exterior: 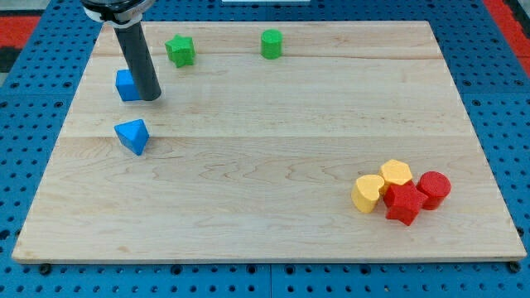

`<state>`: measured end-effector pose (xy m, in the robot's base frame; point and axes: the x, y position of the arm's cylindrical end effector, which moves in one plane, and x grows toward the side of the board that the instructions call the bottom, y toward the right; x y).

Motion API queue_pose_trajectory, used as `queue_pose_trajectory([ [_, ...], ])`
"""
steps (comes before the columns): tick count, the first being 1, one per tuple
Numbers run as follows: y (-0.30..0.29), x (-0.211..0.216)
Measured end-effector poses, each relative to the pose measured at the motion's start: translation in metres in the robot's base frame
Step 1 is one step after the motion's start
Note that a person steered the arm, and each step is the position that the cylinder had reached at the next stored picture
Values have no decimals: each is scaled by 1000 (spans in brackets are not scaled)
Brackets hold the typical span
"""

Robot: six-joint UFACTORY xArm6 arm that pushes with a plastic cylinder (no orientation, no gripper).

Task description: Keep blue cube below green star

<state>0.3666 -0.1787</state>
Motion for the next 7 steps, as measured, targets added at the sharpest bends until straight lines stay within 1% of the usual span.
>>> queue_pose_trajectory([
  [1, -31, 8],
  [2, -86, 8],
  [3, -109, 8],
  [5, -117, 8],
  [6, -109, -2],
  [7, -90, -23],
])
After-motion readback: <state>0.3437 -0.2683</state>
